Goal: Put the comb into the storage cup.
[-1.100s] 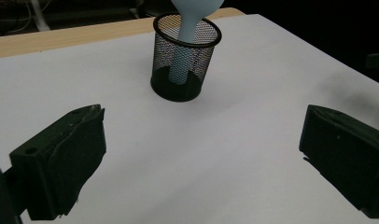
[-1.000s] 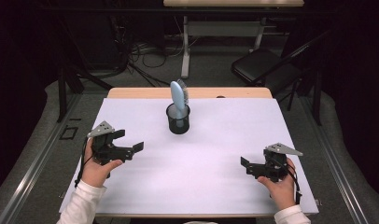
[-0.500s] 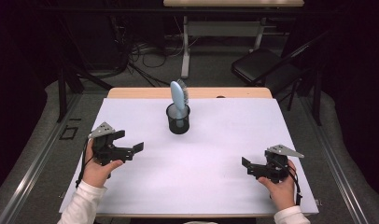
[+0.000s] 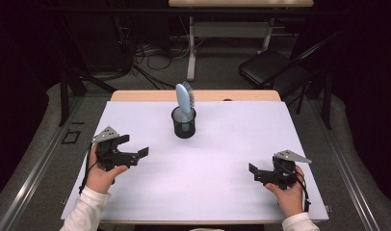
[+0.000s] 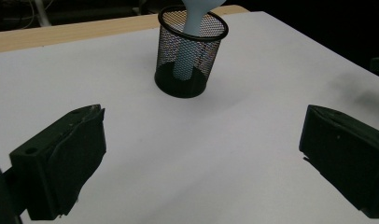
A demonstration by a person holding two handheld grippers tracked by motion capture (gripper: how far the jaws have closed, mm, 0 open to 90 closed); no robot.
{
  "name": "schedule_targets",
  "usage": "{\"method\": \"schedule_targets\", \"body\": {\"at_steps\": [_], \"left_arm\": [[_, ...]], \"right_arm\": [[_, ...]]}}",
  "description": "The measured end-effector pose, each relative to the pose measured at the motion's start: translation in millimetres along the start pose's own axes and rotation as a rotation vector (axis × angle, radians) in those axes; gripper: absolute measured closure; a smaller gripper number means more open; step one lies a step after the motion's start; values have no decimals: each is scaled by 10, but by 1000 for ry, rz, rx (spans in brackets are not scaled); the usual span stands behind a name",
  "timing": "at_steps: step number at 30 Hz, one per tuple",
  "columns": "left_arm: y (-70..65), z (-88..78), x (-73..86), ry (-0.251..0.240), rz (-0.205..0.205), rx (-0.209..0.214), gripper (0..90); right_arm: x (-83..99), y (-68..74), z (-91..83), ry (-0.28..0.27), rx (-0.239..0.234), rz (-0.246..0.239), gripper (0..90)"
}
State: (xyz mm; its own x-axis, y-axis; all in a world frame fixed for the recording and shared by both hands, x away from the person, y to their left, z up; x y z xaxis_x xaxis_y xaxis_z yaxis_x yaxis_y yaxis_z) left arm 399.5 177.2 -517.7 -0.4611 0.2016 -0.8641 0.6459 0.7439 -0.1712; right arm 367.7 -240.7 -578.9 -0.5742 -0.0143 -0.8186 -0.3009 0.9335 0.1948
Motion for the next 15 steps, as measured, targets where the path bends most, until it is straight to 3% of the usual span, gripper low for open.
{"method": "schedule_targets", "body": {"at_steps": [15], "left_arm": [[-1,6,4,1,9,-5,7]], "right_arm": [[13,-36,12,-1,2,4,2]]}}
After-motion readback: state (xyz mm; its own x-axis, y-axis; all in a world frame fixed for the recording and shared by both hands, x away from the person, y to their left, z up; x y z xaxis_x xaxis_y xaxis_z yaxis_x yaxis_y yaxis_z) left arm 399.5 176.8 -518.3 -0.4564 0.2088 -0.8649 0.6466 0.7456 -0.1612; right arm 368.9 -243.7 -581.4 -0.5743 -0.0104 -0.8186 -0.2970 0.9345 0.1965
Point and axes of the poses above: each handheld gripper's, and its own axes: z roughly forward along the jaws, x roughly out of its underside, y roughly to its left, the point moved 9 cm from there along z, roughly forward along the jaws, and after that the axes turned 2 degrees about z, right-handed, at the moved point
